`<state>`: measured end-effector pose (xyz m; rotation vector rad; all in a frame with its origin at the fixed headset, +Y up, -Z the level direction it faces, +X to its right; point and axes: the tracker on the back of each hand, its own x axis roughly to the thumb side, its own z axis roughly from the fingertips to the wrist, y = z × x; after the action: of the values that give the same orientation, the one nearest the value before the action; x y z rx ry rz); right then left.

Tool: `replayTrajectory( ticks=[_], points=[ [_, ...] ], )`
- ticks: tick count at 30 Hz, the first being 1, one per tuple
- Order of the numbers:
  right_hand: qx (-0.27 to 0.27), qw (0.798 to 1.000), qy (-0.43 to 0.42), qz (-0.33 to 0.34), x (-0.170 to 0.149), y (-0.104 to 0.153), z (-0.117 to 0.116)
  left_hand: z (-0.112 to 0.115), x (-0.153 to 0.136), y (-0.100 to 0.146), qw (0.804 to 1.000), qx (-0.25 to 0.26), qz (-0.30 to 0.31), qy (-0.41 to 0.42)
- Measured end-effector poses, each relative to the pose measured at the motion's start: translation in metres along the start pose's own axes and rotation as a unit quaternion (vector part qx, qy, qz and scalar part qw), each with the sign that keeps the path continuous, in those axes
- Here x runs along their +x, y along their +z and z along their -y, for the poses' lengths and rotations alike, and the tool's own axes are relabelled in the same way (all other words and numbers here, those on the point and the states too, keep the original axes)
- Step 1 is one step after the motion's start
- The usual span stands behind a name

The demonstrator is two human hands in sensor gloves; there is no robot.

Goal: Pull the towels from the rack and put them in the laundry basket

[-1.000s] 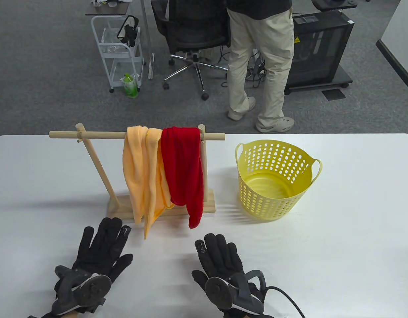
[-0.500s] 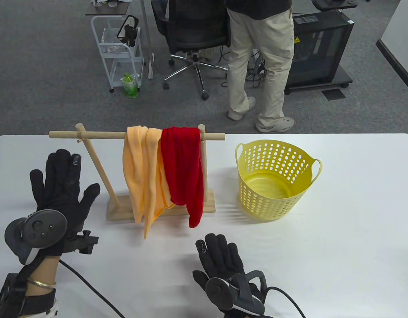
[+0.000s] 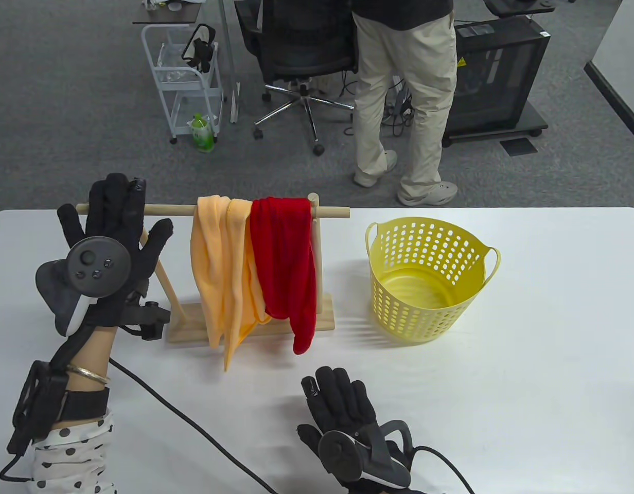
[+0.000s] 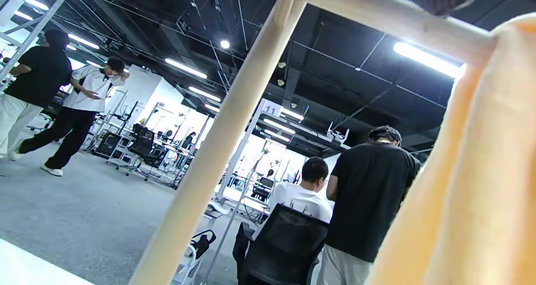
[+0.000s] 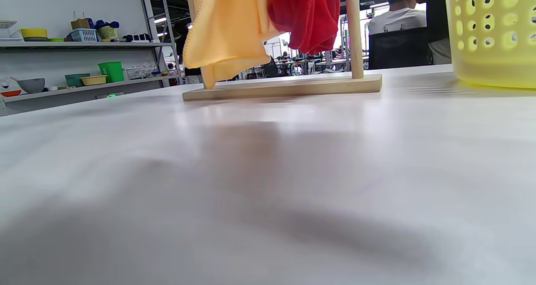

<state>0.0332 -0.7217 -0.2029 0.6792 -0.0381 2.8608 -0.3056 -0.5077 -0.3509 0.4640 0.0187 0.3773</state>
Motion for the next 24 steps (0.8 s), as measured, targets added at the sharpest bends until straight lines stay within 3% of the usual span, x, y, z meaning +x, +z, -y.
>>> replayTrajectory(
  ticks=[13, 17, 20, 24],
  points=[
    [0.015, 1.000, -0.006, -0.003, -0.001, -0.001, -0.002, 0.003, 0.005, -0.004, 1.000, -0.002, -0.013, -0.024],
    [-0.013, 1.000, -0.007, 0.000, -0.001, -0.002, 0.003, 0.004, 0.008, -0.004, 0.999, 0.000, -0.015, -0.036],
    [-0.065, 0.998, -0.009, 0.010, 0.003, -0.004, 0.020, 0.003, 0.006, -0.004, 1.000, -0.006, -0.015, -0.023],
    [-0.116, 0.993, -0.001, 0.030, 0.013, -0.014, 0.059, 0.003, 0.005, -0.004, 1.000, -0.007, -0.016, -0.020]
  ],
)
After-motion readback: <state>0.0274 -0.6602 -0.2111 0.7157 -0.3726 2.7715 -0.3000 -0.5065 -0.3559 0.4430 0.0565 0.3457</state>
